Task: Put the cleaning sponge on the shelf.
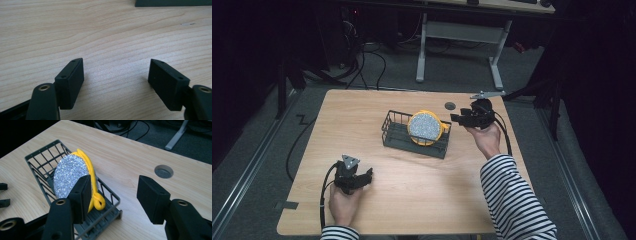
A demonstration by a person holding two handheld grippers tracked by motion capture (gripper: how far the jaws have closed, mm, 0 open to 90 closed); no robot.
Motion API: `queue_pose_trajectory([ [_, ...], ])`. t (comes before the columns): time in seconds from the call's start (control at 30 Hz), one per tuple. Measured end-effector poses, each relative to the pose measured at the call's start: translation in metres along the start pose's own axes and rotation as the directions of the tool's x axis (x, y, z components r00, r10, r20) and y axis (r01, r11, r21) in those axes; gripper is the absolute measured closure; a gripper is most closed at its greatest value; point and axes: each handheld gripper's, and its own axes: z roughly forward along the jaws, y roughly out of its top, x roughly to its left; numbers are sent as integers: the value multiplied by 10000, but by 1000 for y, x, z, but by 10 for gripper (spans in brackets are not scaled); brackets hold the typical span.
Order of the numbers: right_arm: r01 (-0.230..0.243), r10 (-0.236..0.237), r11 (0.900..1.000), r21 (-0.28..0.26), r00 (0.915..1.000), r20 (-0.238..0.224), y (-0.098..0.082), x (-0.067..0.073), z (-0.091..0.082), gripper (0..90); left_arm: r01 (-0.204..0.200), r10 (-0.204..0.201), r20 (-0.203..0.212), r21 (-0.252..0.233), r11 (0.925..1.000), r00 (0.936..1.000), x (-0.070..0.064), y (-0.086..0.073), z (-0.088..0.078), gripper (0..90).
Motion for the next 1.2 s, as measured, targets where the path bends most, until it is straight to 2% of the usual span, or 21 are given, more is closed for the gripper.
queue_pose_trajectory([
  [0.2, -116, 118, 9998, -144, 9998, 136, -7, -9, -18, 454, -2, 2, 8, -2, 10000, 10000, 0, 0, 0, 295],
  [0.37, -28, 28, 10000, -10, 9998, 214, -14, -13, -27, 454, 13, -13, 14, -16, 10000, 10000, 0, 0, 0, 298],
  [0.63, -245, 247, 9997, -81, 9995, 214, -29, -23, -45, 449, 11, -11, 12, -17, 10000, 10000, 0, 0, 0, 298],
  [0.77, -129, 129, 9999, 19, 9995, 290, -33, -23, -50, 445, 12, -12, 11, -16, 10000, 10000, 0, 0, 0, 298],
  [0.9, -184, 189, 9996, -200, 9996, 229, -39, -23, -59, 443, 11, -11, 12, -17, 10000, 10000, 0, 0, 0, 298],
  [1.07, -297, 300, 9994, -179, 9995, 142, -47, -24, -64, 443, 12, -12, 12, -17, 10000, 10000, 0, 0, 0, 298],
  [1.2, -151, 154, 9992, -377, 9999, 79, -50, -19, -74, 445, 10, -10, 13, -16, 10000, 10000, 0, 0, 0, 298],
])
